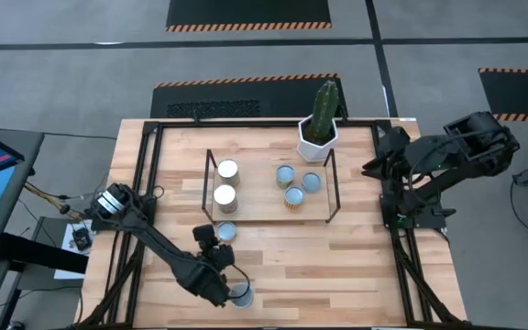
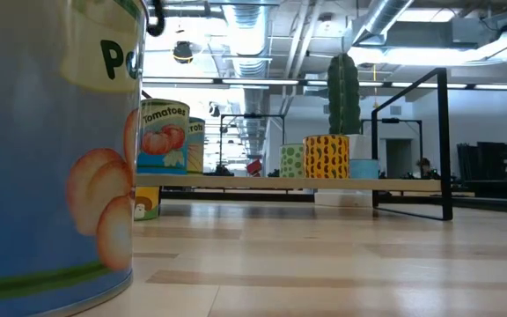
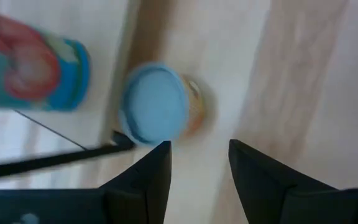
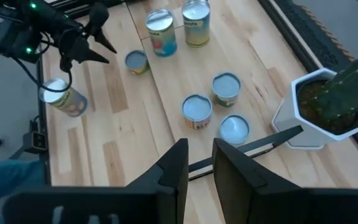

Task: Pick and place cans onto a shelf
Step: Put the small mushroom can on the shelf aligned with the other small canned salmon

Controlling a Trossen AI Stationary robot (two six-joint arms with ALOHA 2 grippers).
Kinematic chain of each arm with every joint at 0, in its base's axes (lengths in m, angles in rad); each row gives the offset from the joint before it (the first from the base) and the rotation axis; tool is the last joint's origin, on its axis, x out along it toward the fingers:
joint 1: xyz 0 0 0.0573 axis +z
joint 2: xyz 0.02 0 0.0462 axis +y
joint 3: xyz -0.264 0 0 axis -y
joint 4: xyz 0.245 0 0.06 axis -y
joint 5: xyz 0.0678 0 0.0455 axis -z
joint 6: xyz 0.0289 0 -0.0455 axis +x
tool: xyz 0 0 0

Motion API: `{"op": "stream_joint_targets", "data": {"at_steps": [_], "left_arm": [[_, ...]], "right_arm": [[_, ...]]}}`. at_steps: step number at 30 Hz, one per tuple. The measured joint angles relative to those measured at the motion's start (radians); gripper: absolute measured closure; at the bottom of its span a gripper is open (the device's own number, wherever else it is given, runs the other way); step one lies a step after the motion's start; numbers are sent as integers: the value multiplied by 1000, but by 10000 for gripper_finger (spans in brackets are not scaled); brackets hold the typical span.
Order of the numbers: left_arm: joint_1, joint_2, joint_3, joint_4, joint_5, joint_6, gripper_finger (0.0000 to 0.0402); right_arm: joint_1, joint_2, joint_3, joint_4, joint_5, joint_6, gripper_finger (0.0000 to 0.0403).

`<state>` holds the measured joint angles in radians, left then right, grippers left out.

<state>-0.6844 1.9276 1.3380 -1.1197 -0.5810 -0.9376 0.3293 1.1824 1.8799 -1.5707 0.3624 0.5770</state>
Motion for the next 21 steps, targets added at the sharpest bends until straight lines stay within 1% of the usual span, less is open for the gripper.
{"op": "stream_joint_targets", "data": {"at_steps": [2, 5, 7, 11, 12, 16, 21], "left_arm": [[19, -6, 0, 2, -7, 49, 250], [60, -6, 0, 22, 40, 101, 250], [102, -6, 0, 71, 78, 128, 250], [185, -6, 4, 143, 96, 197, 250], [205, -6, 5, 168, 118, 210, 250], [274, -6, 6, 189, 187, 221, 250], [326, -6, 6, 187, 245, 171, 250]], "right_arm": [[7, 0, 0, 0, 8, -2, 305], [13, 1, 0, 0, 9, -9, 305], [13, 1, 0, 0, 10, -10, 305], [13, 2, 0, 0, 10, -34, 305], [13, 2, 0, 0, 10, -36, 305], [14, 2, 0, 0, 7, -36, 305], [13, 1, 0, 0, 3, -45, 305]]}}
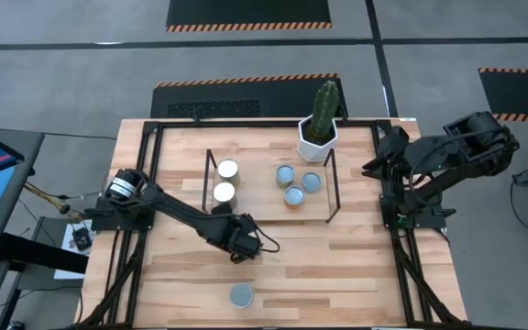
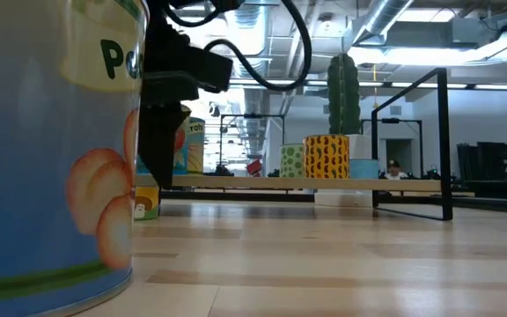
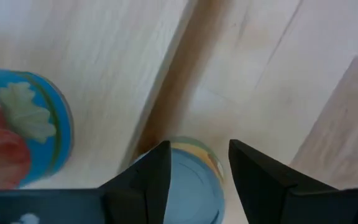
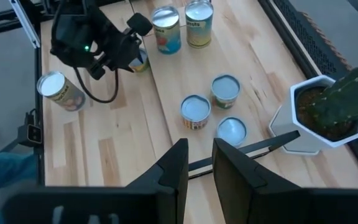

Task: Pick and place cans onto a shelf
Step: Put the small mushroom can on the shelf aligned with the other small canned salmon

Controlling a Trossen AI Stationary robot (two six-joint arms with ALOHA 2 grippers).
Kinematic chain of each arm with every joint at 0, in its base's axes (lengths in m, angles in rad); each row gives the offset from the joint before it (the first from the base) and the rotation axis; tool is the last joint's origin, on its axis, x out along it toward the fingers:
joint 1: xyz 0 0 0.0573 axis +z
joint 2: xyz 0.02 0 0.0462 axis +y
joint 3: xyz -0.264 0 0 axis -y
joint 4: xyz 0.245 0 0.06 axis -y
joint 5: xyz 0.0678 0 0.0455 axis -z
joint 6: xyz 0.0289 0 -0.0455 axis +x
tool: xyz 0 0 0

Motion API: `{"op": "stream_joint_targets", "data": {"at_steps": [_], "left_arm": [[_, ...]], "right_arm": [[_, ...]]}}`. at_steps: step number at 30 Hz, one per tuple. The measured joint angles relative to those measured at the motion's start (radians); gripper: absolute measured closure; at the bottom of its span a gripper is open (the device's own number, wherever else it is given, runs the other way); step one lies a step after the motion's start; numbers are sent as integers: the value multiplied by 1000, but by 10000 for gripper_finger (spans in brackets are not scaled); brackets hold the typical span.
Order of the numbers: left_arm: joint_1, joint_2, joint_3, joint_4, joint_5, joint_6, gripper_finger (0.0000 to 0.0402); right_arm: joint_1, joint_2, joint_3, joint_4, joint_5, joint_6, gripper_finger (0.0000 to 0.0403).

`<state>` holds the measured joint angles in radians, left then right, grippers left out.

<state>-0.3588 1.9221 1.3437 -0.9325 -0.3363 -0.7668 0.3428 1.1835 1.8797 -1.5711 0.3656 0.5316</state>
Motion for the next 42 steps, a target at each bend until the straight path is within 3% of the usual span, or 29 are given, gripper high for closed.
{"op": "stream_joint_targets", "data": {"at_steps": [15, 19, 23, 28, 30, 35, 42], "left_arm": [[4, 44, 0, 41, 97, -93, 250], [1, 35, 34, 12, 136, -99, 250], [-39, 35, 115, -130, 189, -108, 250], [-172, 21, 234, -305, 59, -137, 250], [-247, 19, 212, -359, 22, -169, 250], [-393, 18, 124, -373, 71, -265, 250], [-474, 1, 121, -370, -96, -299, 250]], "right_arm": [[0, -2, -1, 0, -1, -35, 305], [0, -1, -1, 0, -1, -35, 305], [0, -1, -1, 0, 0, -35, 305], [0, -1, -1, 0, 0, -35, 305], [0, -1, -1, 0, 0, -35, 305], [0, 0, 0, 0, 0, -33, 305], [0, 13, 0, 0, 0, 16, 305]]}}
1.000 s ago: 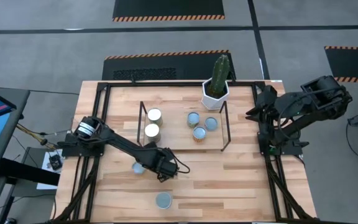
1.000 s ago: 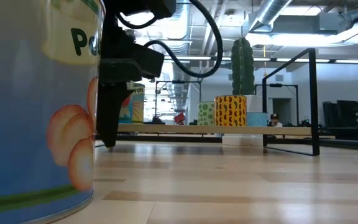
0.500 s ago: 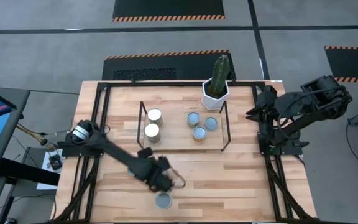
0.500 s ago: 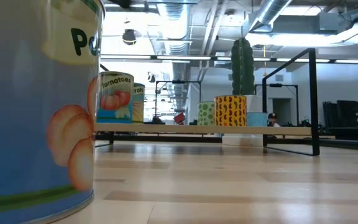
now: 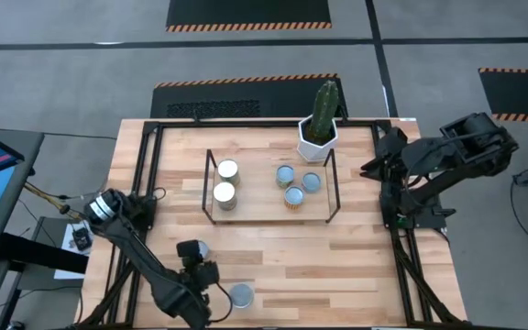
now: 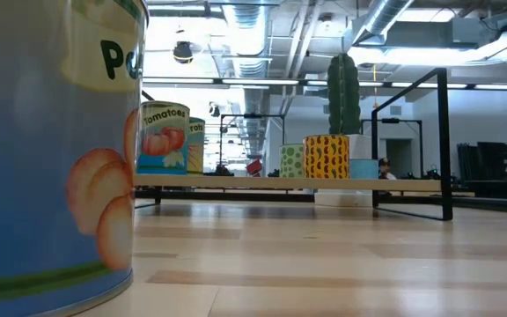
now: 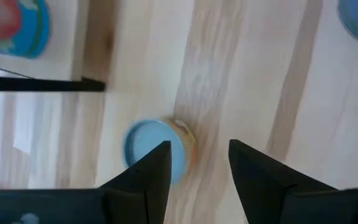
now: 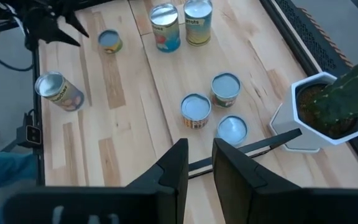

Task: Pick and place cans onto a shelf
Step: Put the small mushroom can on the shelf aligned with the other small canned salmon

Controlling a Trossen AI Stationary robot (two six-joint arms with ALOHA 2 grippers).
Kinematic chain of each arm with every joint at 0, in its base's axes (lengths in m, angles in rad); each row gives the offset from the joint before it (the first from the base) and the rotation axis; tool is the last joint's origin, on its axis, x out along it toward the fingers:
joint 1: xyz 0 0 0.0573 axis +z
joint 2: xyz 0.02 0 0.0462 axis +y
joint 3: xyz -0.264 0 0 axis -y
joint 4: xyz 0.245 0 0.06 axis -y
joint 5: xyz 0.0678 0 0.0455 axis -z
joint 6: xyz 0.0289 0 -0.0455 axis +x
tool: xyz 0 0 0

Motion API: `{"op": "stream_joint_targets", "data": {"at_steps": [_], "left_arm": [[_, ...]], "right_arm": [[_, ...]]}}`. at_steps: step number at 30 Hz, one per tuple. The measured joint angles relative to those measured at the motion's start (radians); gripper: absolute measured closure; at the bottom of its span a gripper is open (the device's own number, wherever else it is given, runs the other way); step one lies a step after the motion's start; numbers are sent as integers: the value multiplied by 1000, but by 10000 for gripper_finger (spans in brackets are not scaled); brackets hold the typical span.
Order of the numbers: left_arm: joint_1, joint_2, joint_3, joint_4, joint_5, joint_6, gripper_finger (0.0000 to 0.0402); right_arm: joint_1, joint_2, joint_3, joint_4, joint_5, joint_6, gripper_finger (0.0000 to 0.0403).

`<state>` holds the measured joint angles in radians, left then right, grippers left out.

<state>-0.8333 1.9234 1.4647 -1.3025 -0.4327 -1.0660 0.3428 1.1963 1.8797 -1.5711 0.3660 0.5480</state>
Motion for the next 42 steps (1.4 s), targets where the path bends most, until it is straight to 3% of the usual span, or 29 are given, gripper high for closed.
{"op": "stream_joint_targets", "data": {"at_steps": [5, 9, 13, 16, 23, 31, 42], "left_arm": [[-4, -86, -72, 4, 58, 7, 250], [-5, -240, -190, 35, 114, -17, 250], [8, -391, -332, 242, 139, 27, 250], [37, -437, -425, 424, 166, 100, 250], [99, -433, -505, 427, 192, 158, 250], [105, -357, -506, 516, 217, 194, 250], [132, -255, -504, 517, 212, 169, 254]], "right_arm": [[8, 19, 0, 0, 0, 2, 305], [24, 39, 0, 0, 0, 2, 305], [40, 53, 0, 0, 0, 2, 305], [43, 57, 0, 2, 0, 6, 305], [43, 68, -1, 2, 0, 13, 305], [43, 66, 0, 1, 0, 12, 305], [43, 66, 0, 0, 0, 2, 305]]}}
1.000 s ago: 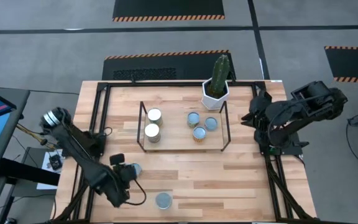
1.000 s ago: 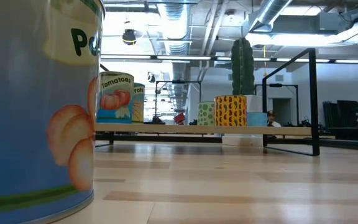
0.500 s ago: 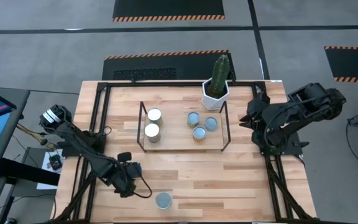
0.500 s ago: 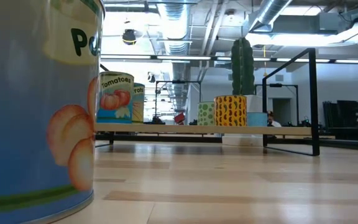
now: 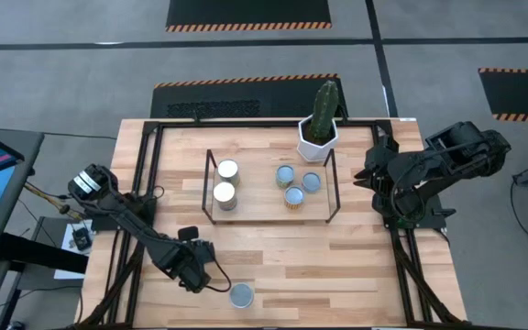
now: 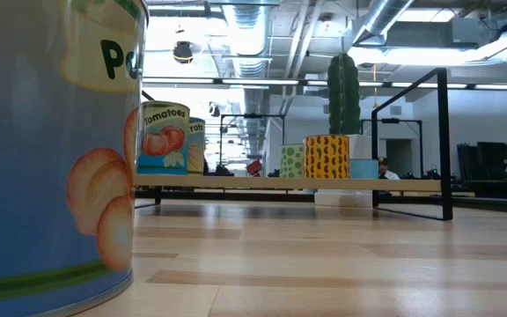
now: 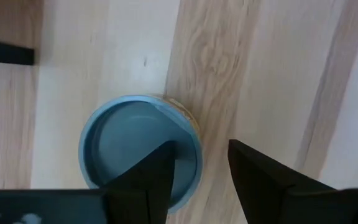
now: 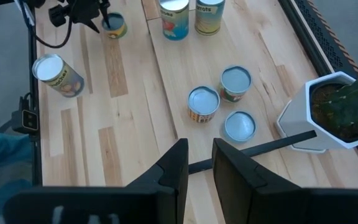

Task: Pick and place cans onto a shelf
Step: Put the small mushroom can on the shelf aligned with the other small canned salmon

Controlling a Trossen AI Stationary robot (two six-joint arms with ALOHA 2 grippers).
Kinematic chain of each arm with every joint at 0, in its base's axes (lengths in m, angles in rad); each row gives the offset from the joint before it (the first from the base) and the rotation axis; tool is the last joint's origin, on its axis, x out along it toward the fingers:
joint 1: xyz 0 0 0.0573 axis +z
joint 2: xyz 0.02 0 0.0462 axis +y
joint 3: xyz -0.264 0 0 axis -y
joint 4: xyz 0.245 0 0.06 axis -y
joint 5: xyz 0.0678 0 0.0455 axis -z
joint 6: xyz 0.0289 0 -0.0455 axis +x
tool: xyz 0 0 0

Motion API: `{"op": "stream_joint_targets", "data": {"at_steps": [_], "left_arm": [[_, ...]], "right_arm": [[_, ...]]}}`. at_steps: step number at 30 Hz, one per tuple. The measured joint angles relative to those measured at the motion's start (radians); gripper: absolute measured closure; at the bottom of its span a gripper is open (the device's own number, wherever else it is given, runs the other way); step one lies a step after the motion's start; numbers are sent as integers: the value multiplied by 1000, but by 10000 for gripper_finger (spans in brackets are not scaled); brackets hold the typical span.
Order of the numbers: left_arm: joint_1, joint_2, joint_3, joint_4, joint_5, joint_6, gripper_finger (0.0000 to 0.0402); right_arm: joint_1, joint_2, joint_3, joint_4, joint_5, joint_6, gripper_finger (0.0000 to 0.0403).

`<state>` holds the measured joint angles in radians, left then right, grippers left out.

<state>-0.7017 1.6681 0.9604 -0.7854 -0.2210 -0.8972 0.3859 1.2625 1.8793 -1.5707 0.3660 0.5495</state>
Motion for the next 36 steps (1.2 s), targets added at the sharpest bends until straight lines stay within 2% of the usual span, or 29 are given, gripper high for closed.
{"op": "stream_joint_targets", "data": {"at_steps": [3, 6, 9, 13, 19, 24, 26, 29, 32, 36], "left_arm": [[14, 0, 0, -4, 18, 2, 291], [26, 0, 1, 5, 19, -18, 371], [40, 0, 7, 6, 25, -79, 394], [54, -6, 109, -55, 42, -54, 400], [81, -30, 425, -189, 31, 85, 401], [200, -30, 596, -183, -131, 345, 401], [293, -30, 615, -141, -156, 453, 401], [427, -29, 616, -20, -125, 611, 401], [532, -1, 618, 144, -65, 724, 401], [613, 77, 634, 276, 44, 811, 401]], "right_arm": [[0, 0, 0, 0, 0, 0, 305], [0, 0, 0, 0, 0, 0, 305], [0, 0, 0, 0, 0, 0, 305], [0, 0, 0, 0, 0, 0, 305], [0, 0, 0, 0, -8, -9, 305], [0, -1, 0, 0, -24, -34, 305], [0, -1, 0, 0, -24, -34, 305], [0, -1, 0, 0, -26, -34, 305], [0, -1, 0, 0, -27, -34, 305], [0, -8, 1, 0, -27, -29, 305]]}}
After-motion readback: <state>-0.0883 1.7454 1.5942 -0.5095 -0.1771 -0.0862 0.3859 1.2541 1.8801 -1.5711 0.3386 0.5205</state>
